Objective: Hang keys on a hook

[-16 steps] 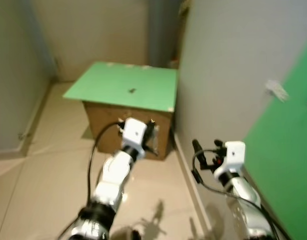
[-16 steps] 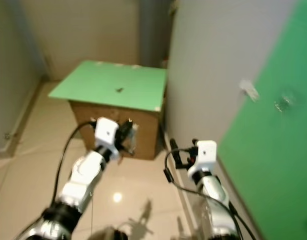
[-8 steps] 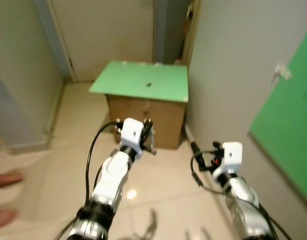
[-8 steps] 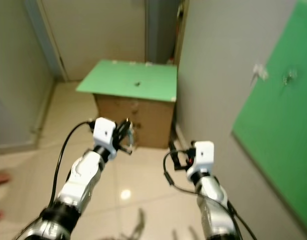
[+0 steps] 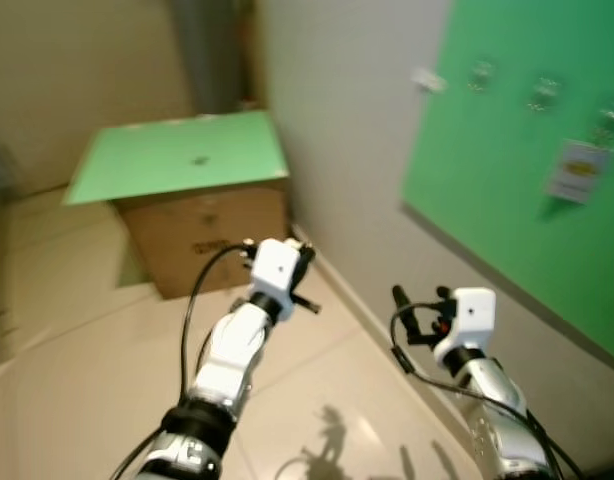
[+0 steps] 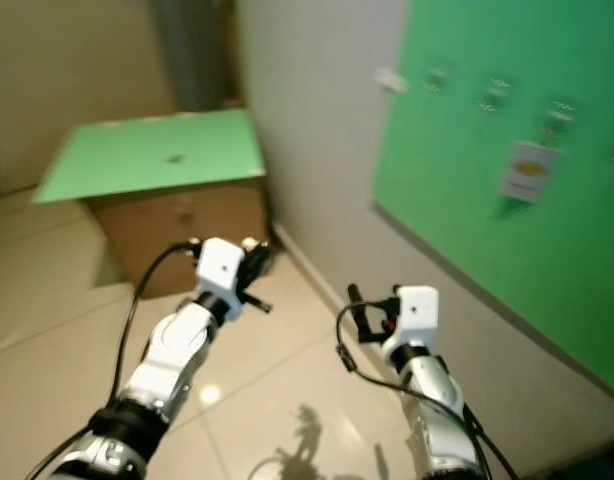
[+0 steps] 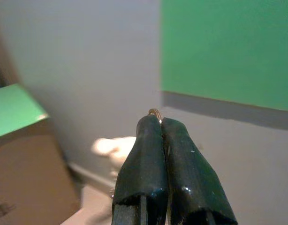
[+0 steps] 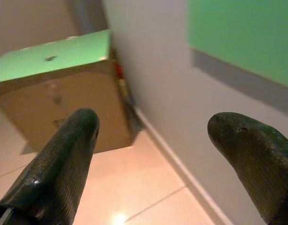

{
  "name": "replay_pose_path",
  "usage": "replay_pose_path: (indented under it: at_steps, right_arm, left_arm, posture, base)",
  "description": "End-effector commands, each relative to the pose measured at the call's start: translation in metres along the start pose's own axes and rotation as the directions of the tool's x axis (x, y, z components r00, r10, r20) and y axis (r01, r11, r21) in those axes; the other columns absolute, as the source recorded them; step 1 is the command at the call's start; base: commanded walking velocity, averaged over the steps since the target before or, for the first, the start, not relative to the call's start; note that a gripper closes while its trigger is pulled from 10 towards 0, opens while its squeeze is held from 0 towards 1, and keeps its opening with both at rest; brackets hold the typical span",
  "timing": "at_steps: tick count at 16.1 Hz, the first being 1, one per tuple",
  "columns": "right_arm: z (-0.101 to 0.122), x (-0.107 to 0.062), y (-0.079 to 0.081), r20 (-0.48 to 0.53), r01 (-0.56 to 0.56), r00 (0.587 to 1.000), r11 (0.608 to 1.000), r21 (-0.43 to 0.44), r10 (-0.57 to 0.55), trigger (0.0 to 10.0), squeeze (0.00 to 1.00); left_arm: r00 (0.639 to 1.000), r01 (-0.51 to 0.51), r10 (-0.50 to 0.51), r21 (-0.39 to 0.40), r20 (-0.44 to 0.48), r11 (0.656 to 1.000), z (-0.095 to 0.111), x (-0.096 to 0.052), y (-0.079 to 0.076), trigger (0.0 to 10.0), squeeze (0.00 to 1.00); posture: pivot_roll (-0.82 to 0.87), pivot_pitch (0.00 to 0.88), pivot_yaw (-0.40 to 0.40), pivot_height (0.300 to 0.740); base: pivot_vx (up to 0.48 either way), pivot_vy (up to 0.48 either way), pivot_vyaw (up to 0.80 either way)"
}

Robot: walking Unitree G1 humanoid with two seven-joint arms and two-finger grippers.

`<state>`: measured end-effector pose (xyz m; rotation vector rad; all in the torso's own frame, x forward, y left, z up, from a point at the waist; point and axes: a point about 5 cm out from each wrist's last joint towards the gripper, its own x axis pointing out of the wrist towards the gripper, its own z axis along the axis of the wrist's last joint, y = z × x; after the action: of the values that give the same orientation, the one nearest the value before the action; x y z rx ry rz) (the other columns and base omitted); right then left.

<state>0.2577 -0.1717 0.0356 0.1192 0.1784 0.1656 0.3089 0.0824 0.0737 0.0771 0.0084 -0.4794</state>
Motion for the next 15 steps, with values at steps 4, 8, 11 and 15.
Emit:
replay_pose_path:
  at_steps: [4, 8, 11, 15]
  right_arm:
    - [0.005, 0.001, -0.005, 0.03, 0.043, 0.999, 0.999, 0.001, -0.043, 10.0, 0.0]
    - [0.012, -0.003, -0.015, 0.092, 0.143, 0.985, 0.99, 0.008, -0.143, 10.0, 0.0]
    - [0.017, -0.016, -0.032, 0.143, 0.256, 0.958, 0.966, -0.036, -0.248, 10.0, 0.0]
    - [0.007, -0.04, -0.047, 0.146, 0.385, 0.918, 0.916, -0.113, -0.368, 10.0, 0.0]
  left_arm:
    - [1.0, 0.017, -0.017, 0.003, 0.022, 1.0, 0.005, 0.004, 0.005, 0.0, 0.0]
    - [0.998, 0.041, -0.042, 0.03, 0.048, 0.999, 0.008, 0.0, 0.007, 0.0, 0.0]
    - [1.0, 0.009, -0.012, 0.088, 0.029, 0.996, -0.001, -0.018, 0.023, 0.0, 0.0]
    - [0.998, -0.035, 0.041, 0.102, -0.056, 0.994, -0.019, -0.034, 0.039, 0.0, 0.0]
  posture:
    - [-0.12, 0.0, 0.016, 0.74]
    - [-0.12, 0.0, 0.029, 0.74]
    - [-0.12, 0.0, 0.032, 0.74]
    - [-0.12, 0.0, 0.03, 0.74]
  base:
    - [0.0, 0.427, -0.77]
    - [0.0, 0.476, -0.77]
    - [0.0, 0.476, -0.77]
    - [0.0, 0.476, -0.77]
